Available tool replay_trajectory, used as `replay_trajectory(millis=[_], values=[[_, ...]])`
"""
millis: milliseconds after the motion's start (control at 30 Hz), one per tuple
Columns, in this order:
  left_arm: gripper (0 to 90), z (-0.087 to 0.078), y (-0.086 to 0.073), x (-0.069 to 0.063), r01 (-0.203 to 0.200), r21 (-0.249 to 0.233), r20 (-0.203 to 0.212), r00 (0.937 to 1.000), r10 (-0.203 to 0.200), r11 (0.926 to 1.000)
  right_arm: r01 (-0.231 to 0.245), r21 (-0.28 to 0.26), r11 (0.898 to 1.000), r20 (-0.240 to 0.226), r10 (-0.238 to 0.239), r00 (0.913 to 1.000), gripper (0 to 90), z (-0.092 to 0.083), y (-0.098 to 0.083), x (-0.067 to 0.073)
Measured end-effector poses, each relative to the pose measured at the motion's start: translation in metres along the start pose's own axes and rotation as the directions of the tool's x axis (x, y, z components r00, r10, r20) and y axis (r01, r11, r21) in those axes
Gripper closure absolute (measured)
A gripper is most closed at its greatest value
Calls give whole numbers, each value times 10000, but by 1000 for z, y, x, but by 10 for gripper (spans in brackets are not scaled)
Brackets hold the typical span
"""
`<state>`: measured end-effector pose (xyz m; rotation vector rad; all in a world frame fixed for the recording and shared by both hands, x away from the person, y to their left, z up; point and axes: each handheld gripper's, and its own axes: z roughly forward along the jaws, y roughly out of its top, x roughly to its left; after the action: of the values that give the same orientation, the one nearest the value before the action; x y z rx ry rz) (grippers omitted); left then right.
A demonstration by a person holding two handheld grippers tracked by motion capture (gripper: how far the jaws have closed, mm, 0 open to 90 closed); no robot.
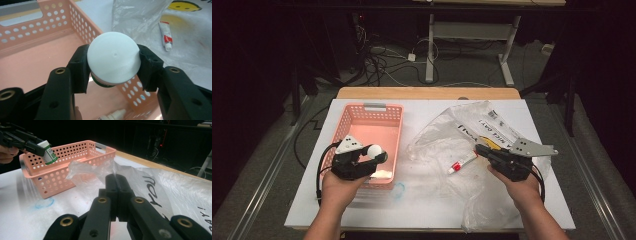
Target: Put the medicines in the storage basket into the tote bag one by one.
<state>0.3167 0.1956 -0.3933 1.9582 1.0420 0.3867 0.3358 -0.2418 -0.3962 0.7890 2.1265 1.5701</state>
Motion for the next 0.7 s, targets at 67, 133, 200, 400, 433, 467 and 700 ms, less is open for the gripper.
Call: replay_trajectory(millis=[67,133,200,400,433,467,700], values=[[482,0,1,-3,-56,-36,33,10000,56,10000,-2,-8,10000,-15,2,10000,900,0,0,0],[482,0,2,-4,-102,-101,110,9999,104,9999,3,-9,10000,-20,-3,10000,900,0,0,0],[482,-1,4,-8,-148,-203,200,9997,152,9997,4,-14,10000,-16,-4,10000,900,0,0,-1],[483,0,8,-21,-367,-385,680,9969,393,9986,17,11,10000,-15,-17,10000,900,1,0,0],[482,0,8,-24,-441,-388,768,9959,470,9983,11,30,10000,-41,-11,10000,900,1,0,0],[483,1,9,-28,-503,-398,864,9948,536,9979,18,34,10000,-49,-17,10000,900,1,0,0],[482,8,11,-45,-797,-389,1291,9881,841,9961,-12,50,10000,-87,12,10000,900,2,-1,0]])
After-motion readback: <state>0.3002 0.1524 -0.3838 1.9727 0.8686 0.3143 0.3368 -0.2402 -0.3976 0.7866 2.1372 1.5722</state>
